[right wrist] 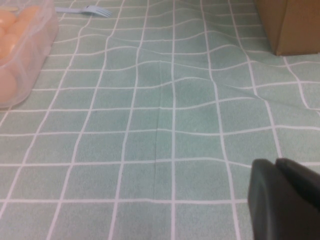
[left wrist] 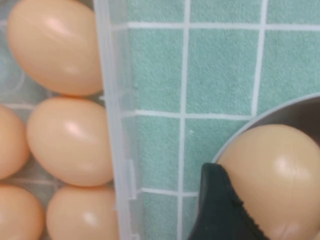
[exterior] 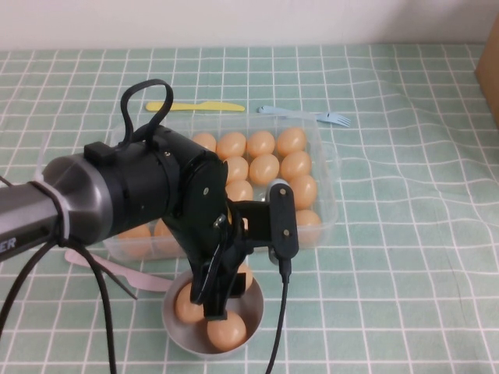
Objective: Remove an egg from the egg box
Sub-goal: Place the egg in the bowl
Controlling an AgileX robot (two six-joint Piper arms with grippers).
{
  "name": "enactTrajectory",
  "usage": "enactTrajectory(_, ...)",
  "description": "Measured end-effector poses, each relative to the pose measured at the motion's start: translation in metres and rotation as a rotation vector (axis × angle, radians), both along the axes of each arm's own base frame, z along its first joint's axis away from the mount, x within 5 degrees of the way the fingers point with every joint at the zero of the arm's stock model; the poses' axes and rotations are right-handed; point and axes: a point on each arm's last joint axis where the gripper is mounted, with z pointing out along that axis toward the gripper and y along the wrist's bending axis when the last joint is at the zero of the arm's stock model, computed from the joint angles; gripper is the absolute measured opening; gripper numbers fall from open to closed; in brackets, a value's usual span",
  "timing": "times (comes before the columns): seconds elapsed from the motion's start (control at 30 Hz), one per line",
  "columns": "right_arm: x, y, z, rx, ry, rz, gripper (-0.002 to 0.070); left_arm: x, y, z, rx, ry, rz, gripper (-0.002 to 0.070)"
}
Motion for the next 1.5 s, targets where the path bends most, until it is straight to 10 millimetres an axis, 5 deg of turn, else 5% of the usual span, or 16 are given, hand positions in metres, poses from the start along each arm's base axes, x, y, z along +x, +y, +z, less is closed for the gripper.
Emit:
enactTrajectory(0.73, 0.000, 0.000, 0.000, 0.000, 0.000, 0.000, -0.0017, -0.002, -0.001, 0.000, -0.016, 0.027, 0.000, 0.0337)
enactTrajectory(1.2, 0.000, 0.000, 0.000, 0.000, 0.000, 0.000, -0.0017, -0.002, -0.001, 0.000, -0.013, 0.024, -0.003, 0.0410)
enactTrajectory(1.37, 0.000, 0.000, 0.000, 0.000, 0.000, 0.000, -0.0017, -0.008, 0.004, 0.022, -0.054, -0.027, -0.003, 0.0404)
enactTrajectory(1.5, 0.000, 0.000, 0.000, 0.000, 0.000, 0.000, -0.0017, -0.028, 0.018, 0.057, -0.184, -0.065, 0.074, 0.0297)
